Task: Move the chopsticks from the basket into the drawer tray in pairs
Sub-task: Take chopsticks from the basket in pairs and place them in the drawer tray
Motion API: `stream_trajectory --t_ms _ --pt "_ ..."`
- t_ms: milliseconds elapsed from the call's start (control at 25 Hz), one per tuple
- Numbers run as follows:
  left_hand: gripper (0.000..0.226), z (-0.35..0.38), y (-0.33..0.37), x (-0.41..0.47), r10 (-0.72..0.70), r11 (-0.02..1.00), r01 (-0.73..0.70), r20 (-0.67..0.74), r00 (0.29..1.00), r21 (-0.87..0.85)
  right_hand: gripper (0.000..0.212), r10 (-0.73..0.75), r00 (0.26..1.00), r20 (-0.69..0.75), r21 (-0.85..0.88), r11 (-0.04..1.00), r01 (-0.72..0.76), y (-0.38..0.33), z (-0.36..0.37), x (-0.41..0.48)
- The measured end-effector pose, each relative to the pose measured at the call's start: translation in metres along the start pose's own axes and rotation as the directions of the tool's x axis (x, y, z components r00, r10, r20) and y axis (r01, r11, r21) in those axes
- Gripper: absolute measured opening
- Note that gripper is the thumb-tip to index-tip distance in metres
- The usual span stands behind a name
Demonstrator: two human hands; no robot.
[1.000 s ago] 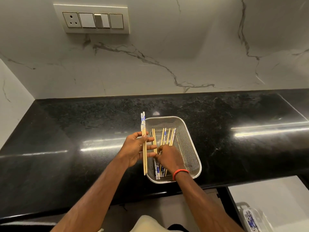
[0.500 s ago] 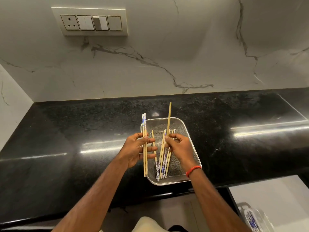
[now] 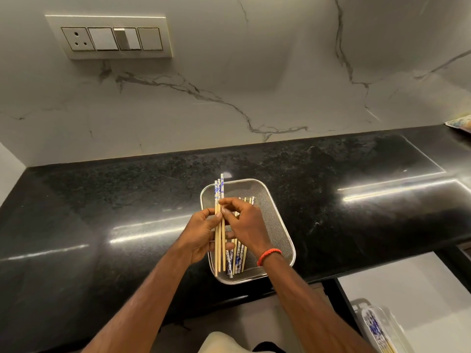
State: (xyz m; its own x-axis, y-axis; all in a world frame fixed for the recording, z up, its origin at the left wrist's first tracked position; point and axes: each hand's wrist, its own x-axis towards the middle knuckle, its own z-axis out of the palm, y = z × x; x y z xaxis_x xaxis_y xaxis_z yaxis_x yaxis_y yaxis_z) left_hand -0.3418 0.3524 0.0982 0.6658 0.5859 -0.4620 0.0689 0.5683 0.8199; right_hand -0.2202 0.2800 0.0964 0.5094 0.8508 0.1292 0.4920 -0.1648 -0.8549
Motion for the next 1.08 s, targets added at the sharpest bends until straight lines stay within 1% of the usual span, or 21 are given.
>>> stream_trajectory --t_ms 80,120,160,240,280,360,400,480,560,640,680,800,920,1080 --pt "0.020 -0.001 -0.002 -0.001 0.017 1.000 -0.017 0.008 1.000 -0.001 0.023 0.012 1.000 -0.005 -0.043 0.999 -0.012 0.004 0.001 -0.001" --pt "0.020 -0.002 -0.002 -0.001 0.023 1.000 -0.023 0.008 1.000 -0.002 0.022 0.046 0.999 -0.019 -0.026 0.999 -0.046 0.006 0.001 -0.001" --pt "0.021 -0.003 -0.003 -0.001 0.028 1.000 -0.028 0.006 1.000 -0.004 0.020 0.107 0.994 -0.032 0.046 0.993 -0.105 0.009 0.000 -0.002" --pt "0.023 -0.005 -0.002 -0.001 0.033 0.999 -0.033 0.002 0.999 -0.006 0.018 0.265 0.964 -0.029 0.209 0.944 -0.254 0.015 -0.003 -0.002" --pt "0.024 -0.006 0.000 -0.001 0.036 0.999 -0.036 0.001 0.999 -0.004 0.019 0.319 0.947 -0.030 0.222 0.926 -0.305 0.019 -0.005 -0.003" --pt "0.025 -0.007 0.002 -0.001 0.041 0.999 -0.041 -0.001 0.999 -0.002 0.025 0.373 0.927 -0.022 0.163 0.917 -0.365 0.029 -0.010 -0.004" --pt "0.025 -0.008 0.003 -0.001 0.040 0.999 -0.040 0.000 0.999 -0.006 0.024 0.383 0.924 -0.012 0.142 0.915 -0.378 0.033 -0.012 -0.005" --pt "0.025 -0.007 0.003 -0.001 0.037 0.999 -0.037 0.003 0.999 -0.008 0.018 0.392 0.920 0.009 0.174 0.905 -0.388 0.037 -0.016 -0.007" --pt "0.025 -0.006 0.001 0.000 0.032 0.999 -0.033 0.017 0.999 0.010 0.014 0.410 0.911 0.035 0.277 0.872 -0.403 0.034 -0.019 -0.007" --pt "0.026 -0.002 -0.001 0.000 0.033 0.999 -0.035 0.044 0.998 0.036 0.017 0.435 0.897 0.086 0.393 0.812 -0.431 0.024 -0.022 -0.004" --pt "0.026 0.001 -0.002 0.001 0.032 0.998 -0.035 0.063 0.998 0.055 0.020 0.433 0.895 0.111 0.425 0.793 -0.436 0.020 -0.025 -0.002" --pt "0.024 0.014 -0.006 0.002 0.021 0.993 -0.035 0.125 0.992 0.113 0.021 0.374 0.910 0.177 0.493 0.767 -0.411 0.011 -0.034 0.001" --pt "0.024 0.031 -0.010 0.003 0.018 0.990 -0.044 0.190 0.982 0.132 0.019 0.364 0.917 0.161 0.561 0.731 -0.388 0.010 -0.047 -0.005" --pt "0.026 0.056 -0.018 0.002 0.001 0.988 -0.039 0.240 0.971 0.152 0.014 0.412 0.901 0.139 0.603 0.686 -0.407 0.014 -0.072 -0.024"
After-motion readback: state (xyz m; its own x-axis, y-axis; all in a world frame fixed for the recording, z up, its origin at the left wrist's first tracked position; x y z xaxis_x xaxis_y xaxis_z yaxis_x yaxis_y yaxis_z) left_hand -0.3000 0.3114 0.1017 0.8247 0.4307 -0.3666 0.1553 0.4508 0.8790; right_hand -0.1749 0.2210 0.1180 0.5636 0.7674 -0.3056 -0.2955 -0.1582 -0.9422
